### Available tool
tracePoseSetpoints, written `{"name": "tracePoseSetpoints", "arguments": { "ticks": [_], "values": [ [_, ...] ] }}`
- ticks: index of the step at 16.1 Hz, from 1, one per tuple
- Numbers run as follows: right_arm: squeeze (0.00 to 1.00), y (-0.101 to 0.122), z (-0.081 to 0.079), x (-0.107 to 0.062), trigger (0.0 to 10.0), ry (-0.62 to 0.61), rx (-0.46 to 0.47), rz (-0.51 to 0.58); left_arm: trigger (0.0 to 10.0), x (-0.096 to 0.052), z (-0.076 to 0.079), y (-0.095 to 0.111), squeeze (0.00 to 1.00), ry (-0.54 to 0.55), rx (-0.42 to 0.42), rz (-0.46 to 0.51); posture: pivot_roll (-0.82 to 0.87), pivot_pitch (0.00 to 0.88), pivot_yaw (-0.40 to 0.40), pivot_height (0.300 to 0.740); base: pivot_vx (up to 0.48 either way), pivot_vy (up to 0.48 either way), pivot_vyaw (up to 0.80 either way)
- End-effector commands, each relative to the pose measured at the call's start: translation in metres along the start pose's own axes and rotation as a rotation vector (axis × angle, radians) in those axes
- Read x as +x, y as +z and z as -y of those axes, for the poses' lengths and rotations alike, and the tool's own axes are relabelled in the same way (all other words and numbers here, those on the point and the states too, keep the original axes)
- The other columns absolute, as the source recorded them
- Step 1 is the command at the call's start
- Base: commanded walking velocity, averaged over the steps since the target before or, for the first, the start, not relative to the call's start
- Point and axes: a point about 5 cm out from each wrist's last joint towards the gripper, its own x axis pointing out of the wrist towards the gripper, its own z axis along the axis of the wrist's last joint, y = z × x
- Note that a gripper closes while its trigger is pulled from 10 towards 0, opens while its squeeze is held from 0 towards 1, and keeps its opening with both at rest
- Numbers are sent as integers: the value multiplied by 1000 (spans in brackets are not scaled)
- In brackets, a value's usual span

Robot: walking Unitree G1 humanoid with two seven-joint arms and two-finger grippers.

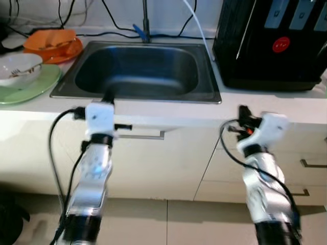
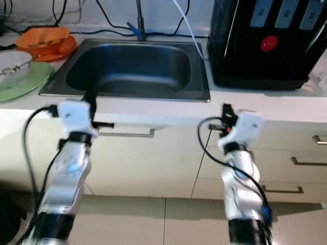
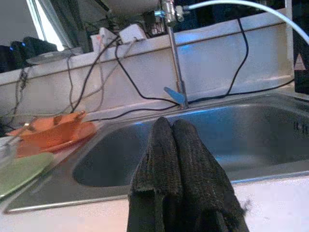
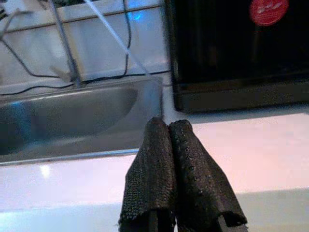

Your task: Kitchen organization

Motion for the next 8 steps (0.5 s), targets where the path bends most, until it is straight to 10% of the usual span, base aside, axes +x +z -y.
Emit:
{"name": "tracePoseSetpoints", "arguments": {
  "ticks": [1,8],
  "values": [
    [0,-5,-6,7,10000,3,-6,-41,10000,6,5,-3,0,-16,-20,-18,5,32,1,740,0,0,0],
    [0,-20,-34,32,10000,26,26,-129,10000,19,32,-13,0,-83,-83,-73,18,24,10,740,0,138,0]
  ]
}}
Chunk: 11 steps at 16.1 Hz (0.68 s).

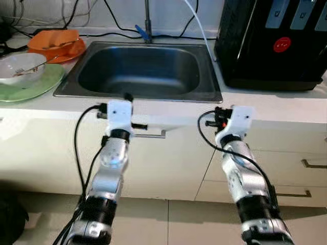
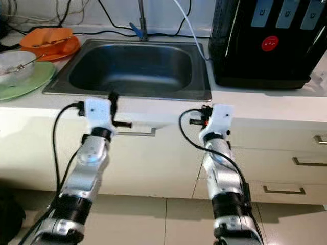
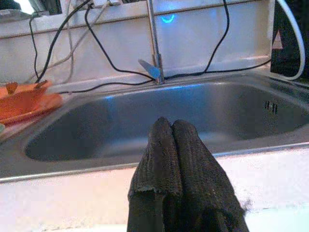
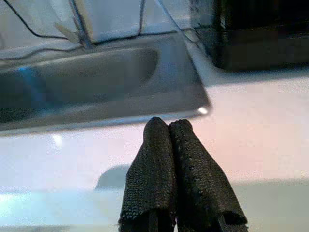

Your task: Kitchen organization

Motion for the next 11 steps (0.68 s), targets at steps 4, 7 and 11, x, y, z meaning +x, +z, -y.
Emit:
{"name": "tracePoseSetpoints", "arguments": {
  "ticks": [4,7,11],
  "values": [
    [0,4,-6,5,10000,9,15,32,10000,5,5,4,0,-24,-27,28,16,22,13,740,0,480,0],
    [0,9,-4,6,10000,13,22,64,10000,5,6,2,0,-25,-43,27,7,19,15,740,0,480,0],
    [0,6,-1,4,10000,11,20,61,10000,5,7,1,0,-29,-45,26,4,14,18,740,0,480,0]
  ]
}}
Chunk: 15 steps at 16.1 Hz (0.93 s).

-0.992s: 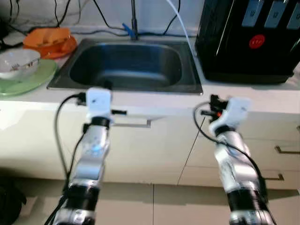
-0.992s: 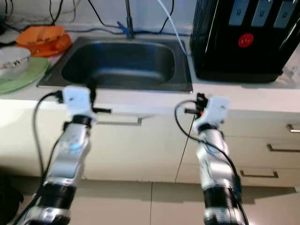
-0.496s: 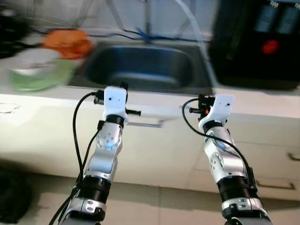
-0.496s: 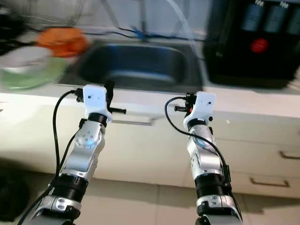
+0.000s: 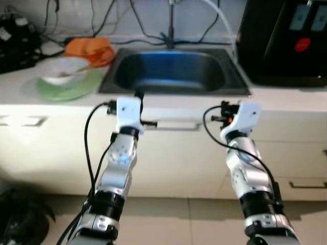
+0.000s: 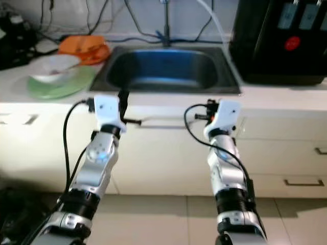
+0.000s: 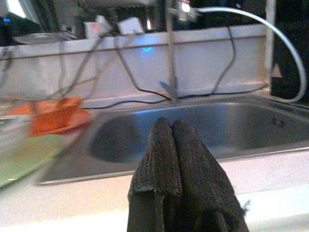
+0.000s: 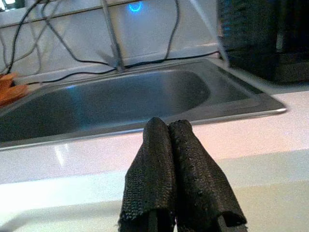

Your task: Kitchen organization

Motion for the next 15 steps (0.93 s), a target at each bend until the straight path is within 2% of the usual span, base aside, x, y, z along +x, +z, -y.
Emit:
{"name": "tracePoseSetpoints", "arguments": {
  "ticks": [1,9,15],
  "values": [
    [0,-2,-10,-1,10000,25,23,0,10000,-3,-8,-4,0,15,13,-14,2,13,22,740,0,416,0],
    [0,-9,-6,-7,10000,15,22,-22,10000,-4,-12,-9,0,40,2,-34,2,38,19,740,0,0,0],
    [0,-14,-7,-9,10000,34,13,-41,10000,-8,-16,-12,0,61,4,-46,12,46,15,740,0,421,0]
  ]
}}
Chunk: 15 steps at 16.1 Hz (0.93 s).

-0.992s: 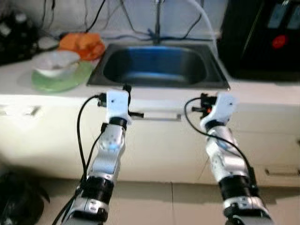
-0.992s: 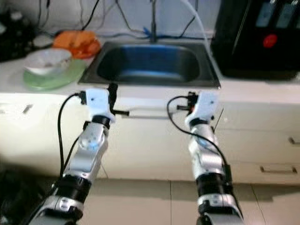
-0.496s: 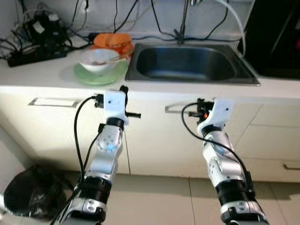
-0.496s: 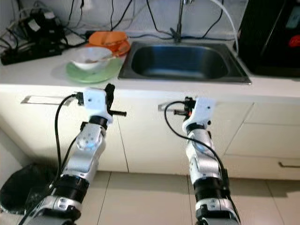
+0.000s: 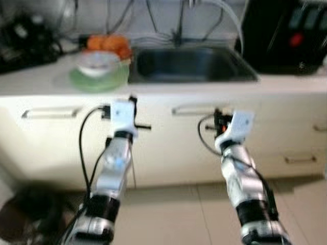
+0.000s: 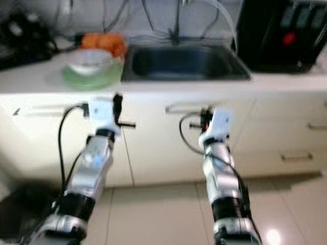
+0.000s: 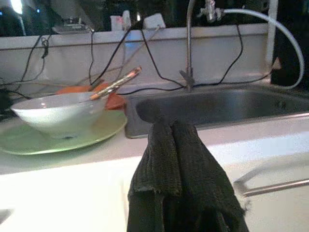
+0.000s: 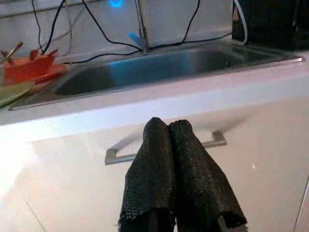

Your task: Kitchen organization

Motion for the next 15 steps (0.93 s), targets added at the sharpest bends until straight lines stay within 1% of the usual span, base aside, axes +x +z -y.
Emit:
{"name": "tracePoseSetpoints", "arguments": {
  "ticks": [1,3,4,9,12,15],
  "values": [
    [0,4,0,2,10000,-1,0,12,10000,0,0,1,0,15,-6,1,12,52,14,740,0,0,0],
    [0,2,-6,0,10000,39,1,5,10000,-1,-1,1,0,25,-4,1,13,55,14,740,0,0,0],
    [0,2,-7,-1,10000,40,-2,4,10000,-1,-1,0,0,31,-5,0,12,55,12,740,0,0,0],
    [0,-2,-8,-2,10000,44,7,-21,10000,-4,-3,0,0,63,-12,4,17,56,7,740,0,0,0],
    [0,-3,-9,-1,10000,49,8,-27,10000,-4,-3,-1,0,63,-33,-10,21,55,5,740,0,0,0],
    [0,-3,-9,-1,10000,54,-9,-27,10000,-5,-4,-2,0,74,-35,-15,22,55,5,740,0,0,0]
  ]
}}
